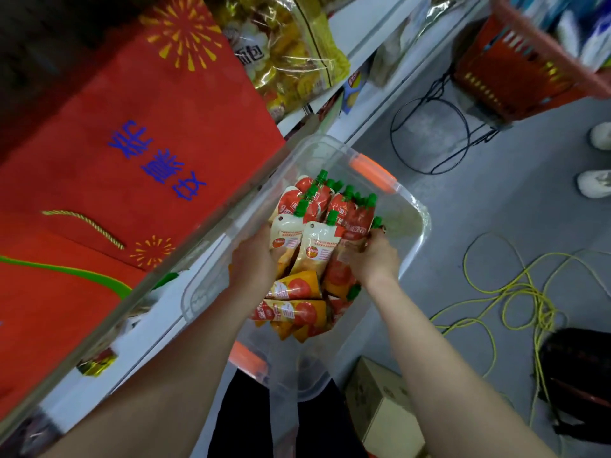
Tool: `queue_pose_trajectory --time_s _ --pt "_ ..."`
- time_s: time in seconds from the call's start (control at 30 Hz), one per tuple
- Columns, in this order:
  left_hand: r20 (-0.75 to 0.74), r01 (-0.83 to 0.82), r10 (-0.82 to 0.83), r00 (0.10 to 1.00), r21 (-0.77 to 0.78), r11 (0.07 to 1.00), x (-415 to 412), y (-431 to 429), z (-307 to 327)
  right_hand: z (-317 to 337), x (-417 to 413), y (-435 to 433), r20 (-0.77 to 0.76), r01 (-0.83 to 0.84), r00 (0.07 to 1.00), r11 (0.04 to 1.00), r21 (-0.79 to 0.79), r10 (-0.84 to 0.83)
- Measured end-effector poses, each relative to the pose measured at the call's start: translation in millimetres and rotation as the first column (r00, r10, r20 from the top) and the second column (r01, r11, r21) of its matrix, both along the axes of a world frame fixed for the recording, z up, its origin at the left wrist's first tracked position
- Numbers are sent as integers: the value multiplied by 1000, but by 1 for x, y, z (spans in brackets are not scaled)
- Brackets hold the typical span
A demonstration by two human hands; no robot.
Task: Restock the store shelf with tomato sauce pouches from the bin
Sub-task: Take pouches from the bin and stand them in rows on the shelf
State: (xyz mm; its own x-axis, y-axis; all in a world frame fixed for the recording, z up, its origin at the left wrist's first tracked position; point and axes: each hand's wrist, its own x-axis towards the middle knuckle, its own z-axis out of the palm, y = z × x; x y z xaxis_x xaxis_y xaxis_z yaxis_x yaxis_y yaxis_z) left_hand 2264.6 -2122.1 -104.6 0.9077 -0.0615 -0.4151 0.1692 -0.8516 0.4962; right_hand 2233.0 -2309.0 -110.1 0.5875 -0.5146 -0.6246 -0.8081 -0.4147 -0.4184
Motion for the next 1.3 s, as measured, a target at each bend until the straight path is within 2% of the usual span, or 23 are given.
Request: queue_pose_trajectory --time_s 0.1,0.17,0.23,0.3,0.4,0.5,0.6,0.63,0.7,0.87,0.93,1.1,1.17,1.3 --pt "52 -96 105 993 -154 983 -8 18 29 26 -5 -7 141 109 981 977 184 -136" --pt "47 -105 123 991 -274 956 -13 28 53 47 -8 -14 164 165 958 923 347 -233" --pt "2 -169 188 982 -436 884 -20 34 83 80 -12 -16 181 167 938 841 514 -297" --pt "-45 -241 257 965 -536 809 -30 38 112 110 -18 -13 211 123 930 796 592 -301" --pt "-168 -395 375 912 -608 689 -54 40 158 150 -26 0 264 45 925 769 637 -273" --pt "-422 -629 467 777 -568 531 -84 47 202 189 -35 22 342 -95 920 736 670 -192" --pt "-702 -783 350 620 -578 229 -115 60 244 220 -40 46 443 -230 891 741 631 -101" --pt "-727 -793 325 604 -587 163 -124 69 252 231 -42 56 469 -271 880 737 619 -69" --pt "-723 -765 277 632 -640 73 -140 91 270 249 -43 78 518 -350 855 710 611 -25" --pt "-706 -699 300 642 -699 -150 -167 163 306 298 -49 146 658 -526 752 628 573 30" --pt "-658 -638 297 692 -750 -175 -184 194 325 318 -56 178 709 -592 702 601 537 59" --pt "-478 -471 394 785 -874 -122 -235 275 365 367 -84 267 801 -703 592 540 462 85" --pt "-414 -414 468 781 -904 -109 -255 310 378 384 -95 308 817 -728 570 514 454 87" --pt "-244 -345 671 700 -938 19 -289 387 402 415 -115 391 841 -785 526 452 423 127"
